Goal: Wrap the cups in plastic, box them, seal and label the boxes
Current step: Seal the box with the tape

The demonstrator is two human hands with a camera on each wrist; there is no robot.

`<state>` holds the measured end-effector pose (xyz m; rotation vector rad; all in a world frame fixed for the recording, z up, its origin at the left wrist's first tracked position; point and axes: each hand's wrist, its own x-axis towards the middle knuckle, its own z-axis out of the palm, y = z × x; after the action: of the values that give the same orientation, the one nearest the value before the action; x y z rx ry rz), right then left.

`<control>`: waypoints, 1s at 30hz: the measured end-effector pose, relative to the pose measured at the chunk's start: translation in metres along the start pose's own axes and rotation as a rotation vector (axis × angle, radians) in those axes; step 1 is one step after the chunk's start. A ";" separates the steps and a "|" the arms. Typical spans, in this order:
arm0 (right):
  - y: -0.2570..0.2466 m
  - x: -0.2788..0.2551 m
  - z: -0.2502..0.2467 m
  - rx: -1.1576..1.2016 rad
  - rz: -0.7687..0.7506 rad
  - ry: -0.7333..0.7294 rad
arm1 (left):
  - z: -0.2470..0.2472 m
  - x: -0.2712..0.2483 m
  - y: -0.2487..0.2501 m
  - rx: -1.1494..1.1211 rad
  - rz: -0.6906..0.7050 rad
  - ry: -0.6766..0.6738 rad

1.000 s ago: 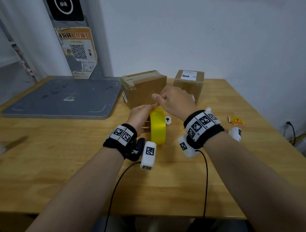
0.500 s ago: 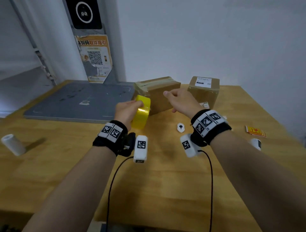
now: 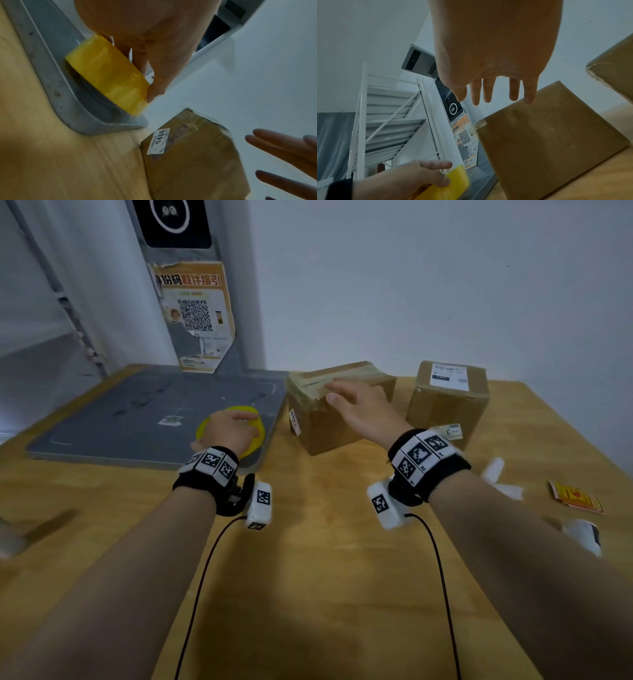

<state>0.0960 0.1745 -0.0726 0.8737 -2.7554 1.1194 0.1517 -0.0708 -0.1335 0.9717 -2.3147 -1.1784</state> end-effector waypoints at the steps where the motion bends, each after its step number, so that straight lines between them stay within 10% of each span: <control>1: 0.002 0.003 0.002 0.010 0.008 -0.013 | 0.003 0.006 -0.002 0.030 -0.016 -0.014; 11: 0.016 0.020 0.017 0.021 0.005 -0.042 | 0.011 0.040 0.044 -0.266 0.110 -0.086; 17: 0.026 0.027 0.015 0.084 -0.015 -0.047 | 0.039 0.033 0.075 -0.502 0.033 -0.448; 30: 0.047 -0.044 -0.011 0.413 0.095 0.268 | 0.047 -0.101 0.068 -0.446 0.034 -0.459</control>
<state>0.1070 0.2308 -0.1051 0.5663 -2.4098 1.7207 0.1666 0.0558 -0.1071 0.5377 -2.2075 -1.9570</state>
